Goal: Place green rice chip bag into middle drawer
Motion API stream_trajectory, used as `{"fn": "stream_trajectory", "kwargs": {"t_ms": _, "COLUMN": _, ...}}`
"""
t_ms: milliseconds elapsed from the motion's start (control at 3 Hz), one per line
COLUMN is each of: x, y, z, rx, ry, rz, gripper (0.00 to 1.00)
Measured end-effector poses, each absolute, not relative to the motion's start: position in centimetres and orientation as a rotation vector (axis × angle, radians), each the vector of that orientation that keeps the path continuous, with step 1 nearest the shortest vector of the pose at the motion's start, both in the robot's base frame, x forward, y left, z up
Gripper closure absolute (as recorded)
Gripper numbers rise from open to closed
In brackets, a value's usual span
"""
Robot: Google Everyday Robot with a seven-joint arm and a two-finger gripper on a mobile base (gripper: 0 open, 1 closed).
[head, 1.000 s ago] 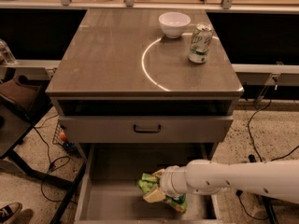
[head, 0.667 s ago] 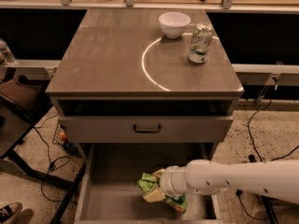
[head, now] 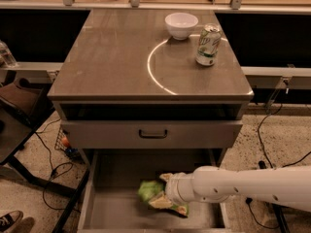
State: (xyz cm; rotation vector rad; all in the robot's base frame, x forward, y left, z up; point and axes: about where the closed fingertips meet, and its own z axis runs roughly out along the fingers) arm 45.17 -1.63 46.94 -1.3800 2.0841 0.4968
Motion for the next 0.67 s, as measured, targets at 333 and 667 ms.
{"fn": "stream_trajectory", "kwargs": {"t_ms": 333, "x": 45.15, "y": -1.57, "z": 46.91, "rx": -1.381, "ry": 2.084, "rz": 0.498, "gripper": 0.00}}
{"fn": "stream_trajectory", "kwargs": {"t_ms": 667, "x": 45.15, "y": -1.56, "z": 46.91, "rx": -1.381, "ry": 2.084, "rz": 0.498, "gripper": 0.00}}
